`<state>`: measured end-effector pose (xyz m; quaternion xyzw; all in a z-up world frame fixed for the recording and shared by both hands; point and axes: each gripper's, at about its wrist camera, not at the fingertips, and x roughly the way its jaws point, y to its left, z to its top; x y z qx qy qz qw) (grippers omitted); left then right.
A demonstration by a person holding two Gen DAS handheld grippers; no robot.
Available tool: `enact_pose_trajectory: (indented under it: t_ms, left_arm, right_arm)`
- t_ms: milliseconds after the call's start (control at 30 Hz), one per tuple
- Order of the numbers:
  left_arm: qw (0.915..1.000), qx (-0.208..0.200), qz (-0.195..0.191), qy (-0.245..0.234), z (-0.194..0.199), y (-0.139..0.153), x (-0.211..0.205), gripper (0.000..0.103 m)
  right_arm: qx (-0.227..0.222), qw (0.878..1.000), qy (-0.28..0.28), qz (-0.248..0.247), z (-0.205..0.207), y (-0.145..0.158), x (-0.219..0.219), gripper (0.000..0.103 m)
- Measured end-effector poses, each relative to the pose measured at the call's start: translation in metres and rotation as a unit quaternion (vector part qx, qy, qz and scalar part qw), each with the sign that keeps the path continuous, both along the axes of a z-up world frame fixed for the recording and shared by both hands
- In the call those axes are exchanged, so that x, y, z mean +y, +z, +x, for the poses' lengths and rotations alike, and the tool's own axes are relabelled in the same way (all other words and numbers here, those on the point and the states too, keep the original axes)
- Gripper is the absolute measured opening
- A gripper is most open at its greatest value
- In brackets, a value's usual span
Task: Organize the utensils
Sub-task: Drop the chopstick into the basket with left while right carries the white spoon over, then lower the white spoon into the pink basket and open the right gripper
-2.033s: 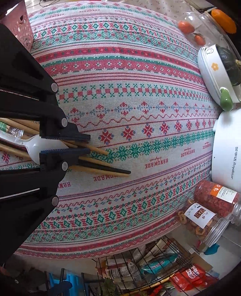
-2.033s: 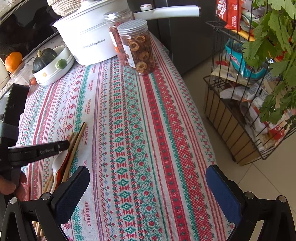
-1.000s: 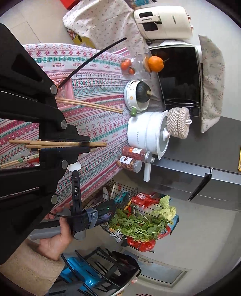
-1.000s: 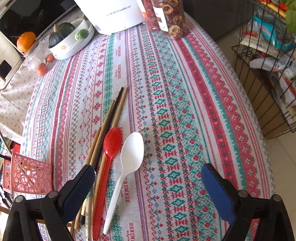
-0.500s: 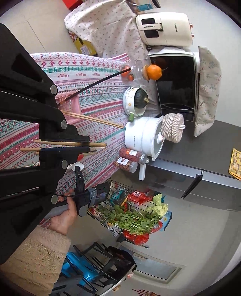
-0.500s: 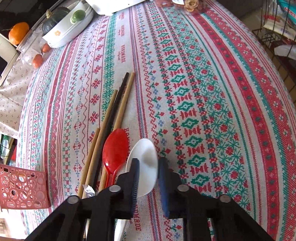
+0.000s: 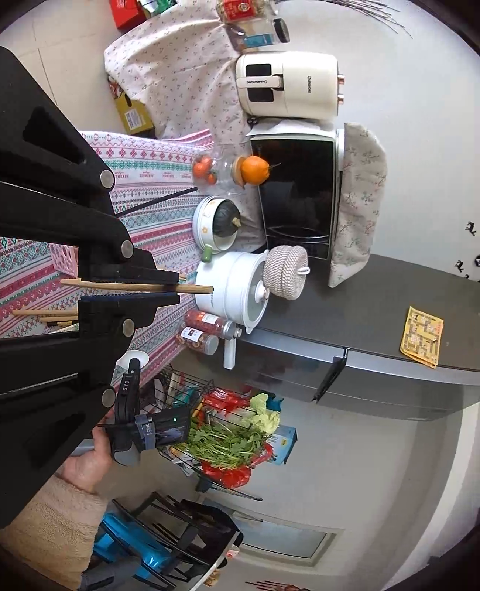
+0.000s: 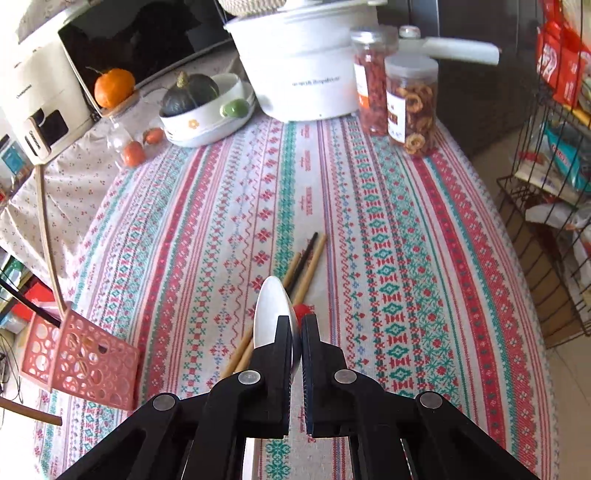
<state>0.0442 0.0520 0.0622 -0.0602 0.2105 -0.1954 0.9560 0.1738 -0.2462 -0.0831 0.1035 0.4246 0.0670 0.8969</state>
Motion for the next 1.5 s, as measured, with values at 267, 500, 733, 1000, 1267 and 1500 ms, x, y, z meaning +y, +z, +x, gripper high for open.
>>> enact_pose_trajectory:
  t_ms: [267,500,733,1000,1267,1500]
  left_arm:
    - [0.9976,-0.050,-0.007,0.048,0.002,0.010,0.016,0.003]
    - [0.9943,-0.081,0.016,0.068,0.022,-0.007,0.007,0.003]
    - [0.9925,-0.097,0.028,0.069,0.032,-0.013,-0.002,0.003]
    - [0.9952,-0.035,0.050,0.076,0.070,-0.045,-0.009,0.003]
    - [0.9949,0.011,0.059,0.082,0.099,-0.073,-0.005,0.005]
    - [0.9932,0.037,0.034,0.106,0.097,-0.071,0.013,0.067]
  right_arm:
    - [-0.114,0.993,-0.010,-0.004,-0.033,0.056,0.015,0.003]
    - [-0.185,0.983,-0.010,-0.003,-0.047,0.081,0.039,0.003]
    - [-0.219,0.976,-0.001,0.005,-0.048,0.091,0.066,0.003]
    - [-0.233,0.972,0.006,0.009,-0.040,0.088,0.099,0.003]
    - [-0.244,0.970,0.000,0.003,-0.032,0.080,0.126,0.004]
    - [-0.251,0.968,-0.011,-0.010,-0.025,0.073,0.139,0.004]
